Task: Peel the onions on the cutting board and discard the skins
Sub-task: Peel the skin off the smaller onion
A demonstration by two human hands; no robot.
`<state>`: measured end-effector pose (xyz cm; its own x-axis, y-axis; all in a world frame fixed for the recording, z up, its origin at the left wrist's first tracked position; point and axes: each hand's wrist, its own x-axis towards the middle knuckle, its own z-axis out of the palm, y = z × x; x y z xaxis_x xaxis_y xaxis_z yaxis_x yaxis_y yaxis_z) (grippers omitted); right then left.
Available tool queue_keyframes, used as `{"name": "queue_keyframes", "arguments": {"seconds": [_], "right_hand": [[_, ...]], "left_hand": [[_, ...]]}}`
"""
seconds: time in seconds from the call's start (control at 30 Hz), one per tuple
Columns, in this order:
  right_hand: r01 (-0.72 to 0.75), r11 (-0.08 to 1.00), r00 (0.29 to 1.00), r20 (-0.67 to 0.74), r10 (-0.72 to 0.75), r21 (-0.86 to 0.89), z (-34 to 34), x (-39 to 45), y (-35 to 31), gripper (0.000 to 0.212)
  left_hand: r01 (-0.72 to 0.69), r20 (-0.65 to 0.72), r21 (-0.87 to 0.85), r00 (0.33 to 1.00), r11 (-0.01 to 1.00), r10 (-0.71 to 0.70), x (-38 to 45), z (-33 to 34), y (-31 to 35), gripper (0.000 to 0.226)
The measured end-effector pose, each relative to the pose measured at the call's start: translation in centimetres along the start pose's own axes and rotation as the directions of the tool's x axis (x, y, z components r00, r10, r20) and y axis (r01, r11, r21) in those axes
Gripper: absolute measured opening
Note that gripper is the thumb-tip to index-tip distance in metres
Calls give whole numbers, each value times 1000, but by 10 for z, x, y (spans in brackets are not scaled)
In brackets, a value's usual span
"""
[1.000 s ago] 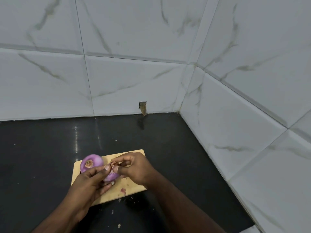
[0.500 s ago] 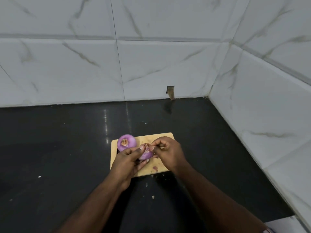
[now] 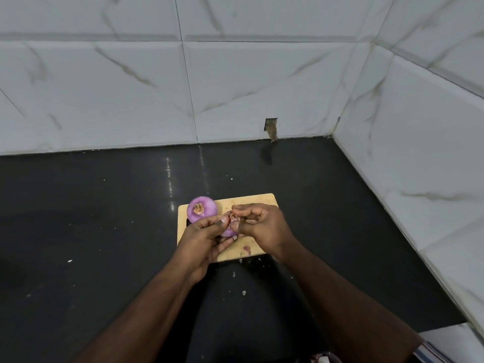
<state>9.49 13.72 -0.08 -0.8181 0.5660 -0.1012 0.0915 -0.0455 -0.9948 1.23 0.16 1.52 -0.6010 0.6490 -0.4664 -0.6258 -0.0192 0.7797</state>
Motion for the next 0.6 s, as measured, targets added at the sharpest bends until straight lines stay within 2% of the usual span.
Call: {"name": "queue_keyframes", "arguments": {"seconds": [0.4, 0.6], "right_hand": [[12, 990, 997, -74, -23, -140, 5, -11, -6, 29], [33, 987, 993, -107, -51, -156, 4, -9, -9, 30]], "left_hand": [[-18, -23, 6, 1000, 1000, 18, 2, -6, -5, 11], [-6, -29, -32, 1000, 999, 5, 5, -6, -5, 11]]}}
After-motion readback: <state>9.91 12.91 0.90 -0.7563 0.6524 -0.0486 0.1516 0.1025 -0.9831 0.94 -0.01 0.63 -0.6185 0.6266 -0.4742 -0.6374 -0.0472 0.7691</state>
